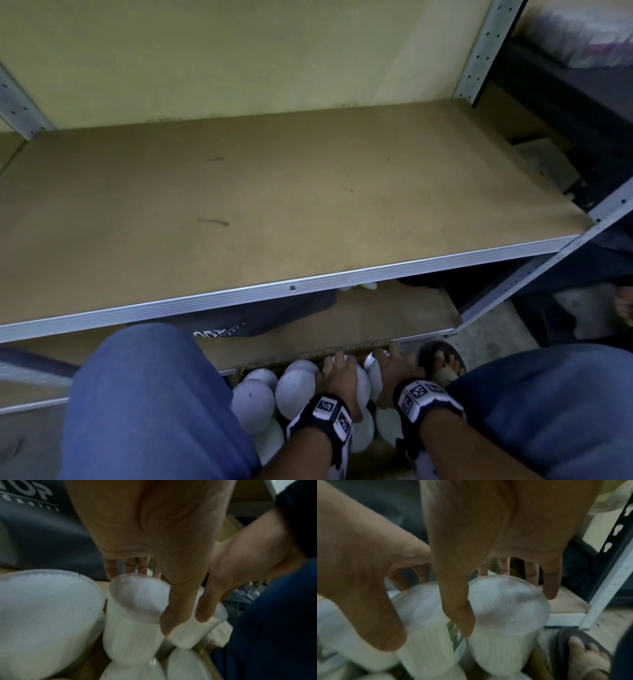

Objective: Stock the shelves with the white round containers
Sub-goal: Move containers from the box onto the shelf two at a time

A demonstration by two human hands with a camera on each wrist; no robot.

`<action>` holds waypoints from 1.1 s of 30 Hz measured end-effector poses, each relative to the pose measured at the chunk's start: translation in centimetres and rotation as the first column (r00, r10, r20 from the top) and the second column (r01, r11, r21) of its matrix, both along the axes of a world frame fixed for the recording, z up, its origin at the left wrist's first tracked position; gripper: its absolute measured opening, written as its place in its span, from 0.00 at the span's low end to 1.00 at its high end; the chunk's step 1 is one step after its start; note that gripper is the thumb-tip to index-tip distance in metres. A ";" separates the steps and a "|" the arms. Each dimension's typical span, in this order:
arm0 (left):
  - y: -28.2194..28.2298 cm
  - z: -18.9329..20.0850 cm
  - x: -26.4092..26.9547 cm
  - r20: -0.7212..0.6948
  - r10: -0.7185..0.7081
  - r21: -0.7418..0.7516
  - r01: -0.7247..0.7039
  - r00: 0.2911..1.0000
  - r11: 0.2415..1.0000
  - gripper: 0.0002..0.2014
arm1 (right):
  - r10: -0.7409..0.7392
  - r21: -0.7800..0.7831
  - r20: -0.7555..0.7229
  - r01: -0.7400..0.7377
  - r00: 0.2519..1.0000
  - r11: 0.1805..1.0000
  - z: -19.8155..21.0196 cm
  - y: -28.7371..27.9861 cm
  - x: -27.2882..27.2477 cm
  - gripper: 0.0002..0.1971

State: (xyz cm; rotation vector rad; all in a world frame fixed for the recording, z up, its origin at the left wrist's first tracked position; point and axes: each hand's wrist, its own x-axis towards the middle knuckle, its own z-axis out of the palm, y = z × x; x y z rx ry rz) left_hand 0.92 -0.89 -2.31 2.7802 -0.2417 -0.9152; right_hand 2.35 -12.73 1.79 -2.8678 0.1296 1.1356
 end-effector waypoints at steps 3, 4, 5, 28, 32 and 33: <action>0.6 2.2 0.8 -0.006 0.028 -0.045 -0.029 1.000 0.999 0.41 | 0.042 -0.030 -0.005 -0.043 0.999 0.999 2.3 -0.3 0.5 0.49; 0.8 3.2 1.1 -0.007 0.028 -0.066 -0.029 1.000 0.997 0.41 | 0.055 -0.037 0.003 -0.055 0.998 0.998 3.2 -0.3 0.7 0.50; 1.0 4.2 1.4 0.001 0.026 -0.086 -0.026 1.000 0.996 0.41 | 0.055 -0.029 0.015 -0.054 0.998 0.998 4.0 -0.5 0.9 0.51; 7.8 32.8 1.4 0.537 0.057 -0.388 0.186 0.842 0.903 0.39 | -0.098 0.363 0.600 -0.161 0.794 0.918 30.7 -1.1 -0.3 0.46; 8.2 33.9 3.5 0.543 0.140 -0.412 0.117 0.828 0.904 0.37 | -0.142 0.381 0.669 -0.173 0.730 0.908 31.2 -0.8 2.3 0.40; 8.2 34.0 4.1 0.545 0.163 -0.413 0.094 0.823 0.906 0.36 | -0.150 0.385 0.673 -0.170 0.725 0.907 31.1 -0.7 3.0 0.38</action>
